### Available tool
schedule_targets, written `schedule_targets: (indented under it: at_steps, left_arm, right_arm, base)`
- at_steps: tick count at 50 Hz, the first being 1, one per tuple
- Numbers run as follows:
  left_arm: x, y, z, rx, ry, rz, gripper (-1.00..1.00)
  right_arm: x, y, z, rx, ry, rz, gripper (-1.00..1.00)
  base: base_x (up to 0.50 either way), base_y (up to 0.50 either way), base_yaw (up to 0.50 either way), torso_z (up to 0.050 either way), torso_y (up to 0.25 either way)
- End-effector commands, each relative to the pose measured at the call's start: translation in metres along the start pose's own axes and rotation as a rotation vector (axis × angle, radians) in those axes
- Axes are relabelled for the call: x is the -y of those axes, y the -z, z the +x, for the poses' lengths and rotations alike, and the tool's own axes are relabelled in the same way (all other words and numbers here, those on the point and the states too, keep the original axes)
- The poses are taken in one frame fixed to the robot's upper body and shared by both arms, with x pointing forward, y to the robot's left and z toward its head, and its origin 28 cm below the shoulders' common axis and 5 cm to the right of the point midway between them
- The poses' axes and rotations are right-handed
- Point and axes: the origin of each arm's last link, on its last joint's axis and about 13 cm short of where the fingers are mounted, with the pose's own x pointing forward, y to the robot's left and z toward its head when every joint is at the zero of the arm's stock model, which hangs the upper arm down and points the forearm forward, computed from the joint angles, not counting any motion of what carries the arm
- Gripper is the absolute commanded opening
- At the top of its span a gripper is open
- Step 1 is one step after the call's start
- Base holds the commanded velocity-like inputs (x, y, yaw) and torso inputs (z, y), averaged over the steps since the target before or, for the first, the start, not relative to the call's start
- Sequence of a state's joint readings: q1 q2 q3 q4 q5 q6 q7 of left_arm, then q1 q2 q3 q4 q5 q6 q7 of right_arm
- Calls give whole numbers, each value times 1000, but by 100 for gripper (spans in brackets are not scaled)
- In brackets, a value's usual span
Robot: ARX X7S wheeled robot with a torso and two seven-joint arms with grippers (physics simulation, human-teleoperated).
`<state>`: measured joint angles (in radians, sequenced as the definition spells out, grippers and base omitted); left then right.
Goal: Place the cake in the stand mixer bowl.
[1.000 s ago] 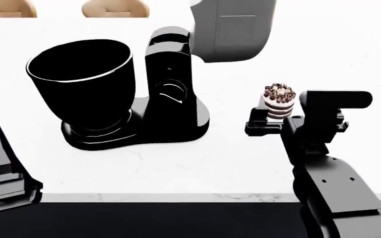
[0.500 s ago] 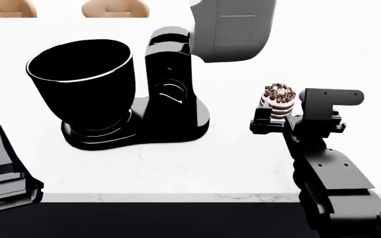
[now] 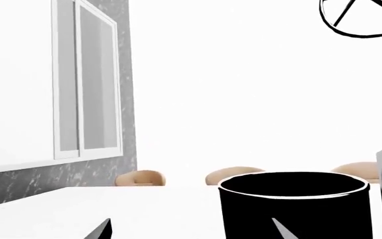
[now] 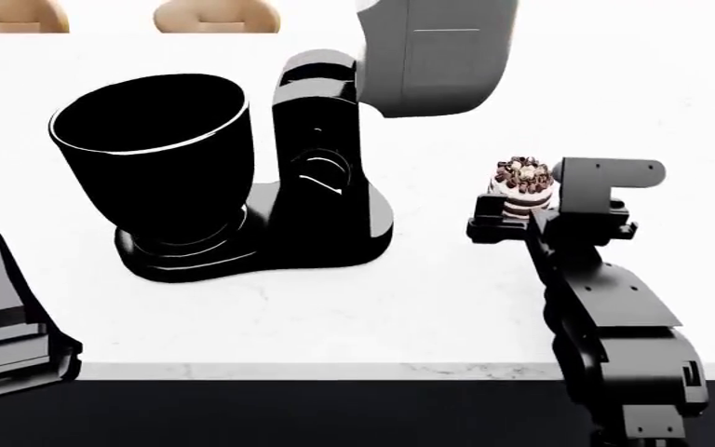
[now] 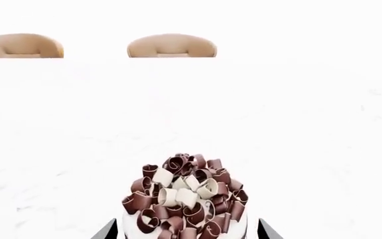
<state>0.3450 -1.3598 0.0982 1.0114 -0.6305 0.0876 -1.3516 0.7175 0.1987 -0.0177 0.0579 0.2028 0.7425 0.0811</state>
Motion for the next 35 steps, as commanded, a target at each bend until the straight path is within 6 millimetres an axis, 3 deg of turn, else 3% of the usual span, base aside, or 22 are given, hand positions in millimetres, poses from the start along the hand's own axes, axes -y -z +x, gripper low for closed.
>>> schedule_targets:
  at_steps: [1,35]
  left_arm:
    - [0,0,0,0,-1,1,100]
    - [1,0,0,1,3,3,100]
  right_arm:
    - [1,1,8,-6,6,-7,100]
    - [2,10,13,-27,8,3,100]
  base:
    - [0,0,0,0,0]
    - [0,0,0,0,0]
